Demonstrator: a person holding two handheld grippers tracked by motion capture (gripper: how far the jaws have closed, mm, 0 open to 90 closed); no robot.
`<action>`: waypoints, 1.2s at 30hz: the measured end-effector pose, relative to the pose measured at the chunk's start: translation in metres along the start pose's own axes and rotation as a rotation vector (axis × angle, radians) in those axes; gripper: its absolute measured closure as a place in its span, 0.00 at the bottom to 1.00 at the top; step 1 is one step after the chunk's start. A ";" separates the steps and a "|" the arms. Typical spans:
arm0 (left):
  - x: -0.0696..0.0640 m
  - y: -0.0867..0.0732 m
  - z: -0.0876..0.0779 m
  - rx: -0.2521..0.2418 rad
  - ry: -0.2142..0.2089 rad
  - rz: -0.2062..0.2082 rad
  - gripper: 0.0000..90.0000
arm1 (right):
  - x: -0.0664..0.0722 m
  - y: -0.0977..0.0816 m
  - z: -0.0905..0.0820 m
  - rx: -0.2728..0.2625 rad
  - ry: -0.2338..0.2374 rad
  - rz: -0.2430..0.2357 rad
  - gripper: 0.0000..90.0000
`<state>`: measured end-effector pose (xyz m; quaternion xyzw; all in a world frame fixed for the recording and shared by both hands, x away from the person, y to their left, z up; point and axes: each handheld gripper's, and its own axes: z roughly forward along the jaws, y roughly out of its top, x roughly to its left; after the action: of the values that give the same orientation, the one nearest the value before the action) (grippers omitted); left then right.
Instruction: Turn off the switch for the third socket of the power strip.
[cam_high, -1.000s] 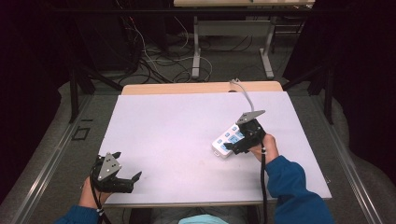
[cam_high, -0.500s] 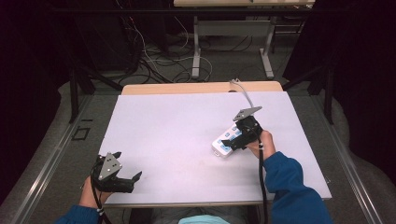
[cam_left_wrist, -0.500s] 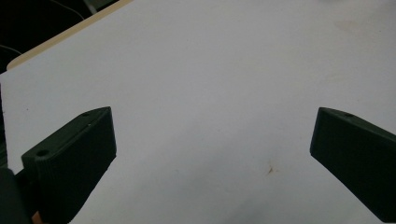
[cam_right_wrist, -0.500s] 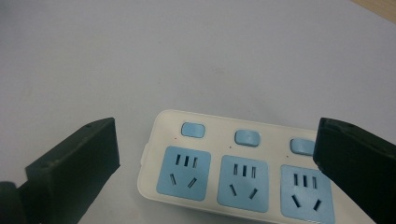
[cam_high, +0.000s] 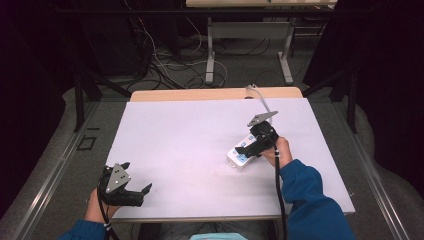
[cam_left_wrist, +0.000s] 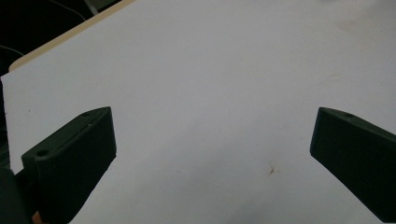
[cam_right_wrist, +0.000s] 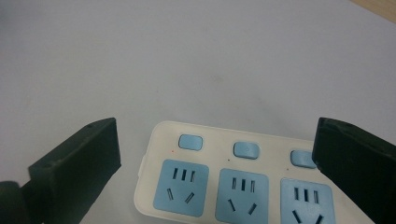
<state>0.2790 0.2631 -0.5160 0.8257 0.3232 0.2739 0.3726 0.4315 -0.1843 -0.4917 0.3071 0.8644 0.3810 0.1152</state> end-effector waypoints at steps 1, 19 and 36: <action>0.000 0.000 0.000 0.001 0.000 0.002 0.00 | 0.000 0.000 0.000 0.000 0.000 0.000 0.03; 0.000 0.000 0.000 0.004 -0.002 0.004 0.00 | 0.003 -0.001 0.009 0.001 0.015 0.007 0.43; 0.000 0.000 0.000 0.001 0.004 0.007 0.00 | 0.012 -0.003 0.019 0.038 0.010 0.021 1.00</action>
<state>0.2792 0.2631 -0.5159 0.8262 0.3213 0.2768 0.3707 0.4285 -0.1671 -0.5065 0.3166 0.8688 0.3671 0.1010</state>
